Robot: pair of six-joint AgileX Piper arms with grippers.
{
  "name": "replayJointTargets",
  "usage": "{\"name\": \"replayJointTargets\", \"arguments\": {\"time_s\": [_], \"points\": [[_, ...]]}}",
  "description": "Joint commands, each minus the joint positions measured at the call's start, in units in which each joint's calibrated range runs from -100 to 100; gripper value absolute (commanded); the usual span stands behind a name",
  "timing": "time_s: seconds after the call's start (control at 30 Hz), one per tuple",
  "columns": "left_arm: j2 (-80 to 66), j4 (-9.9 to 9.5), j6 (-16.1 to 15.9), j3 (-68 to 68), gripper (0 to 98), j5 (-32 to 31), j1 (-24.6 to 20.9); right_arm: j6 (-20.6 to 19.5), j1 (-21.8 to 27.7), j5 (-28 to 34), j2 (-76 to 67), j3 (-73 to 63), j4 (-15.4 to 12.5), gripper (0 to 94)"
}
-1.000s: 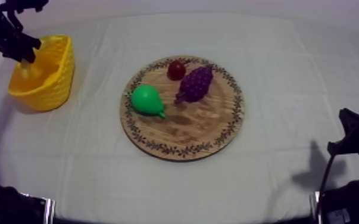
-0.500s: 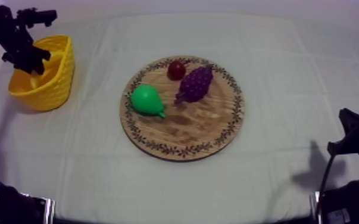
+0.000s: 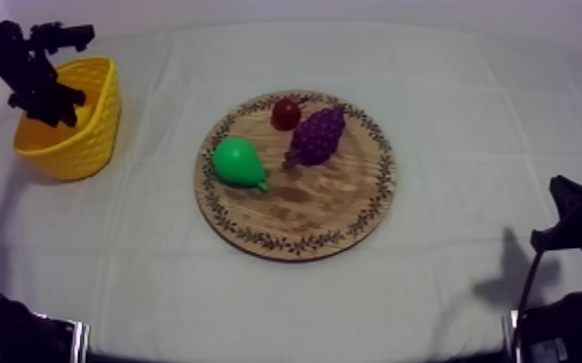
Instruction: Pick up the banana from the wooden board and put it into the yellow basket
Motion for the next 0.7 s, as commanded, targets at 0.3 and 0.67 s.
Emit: {"name": "replayJointTargets", "arguments": {"time_s": [0.3, 0.67], "points": [[-23.39, 5.29, -6.30, 13.60, 1.4, -13.30, 1.67, 0.00, -0.02, -0.01, 0.04, -0.03, 0.00, 0.6], [-68.38, 7.80, -4.00, 49.74, 0.0, -39.57, 3.63, 0.01, -0.02, -0.01, 0.04, -0.03, 0.00, 0.6]]}}
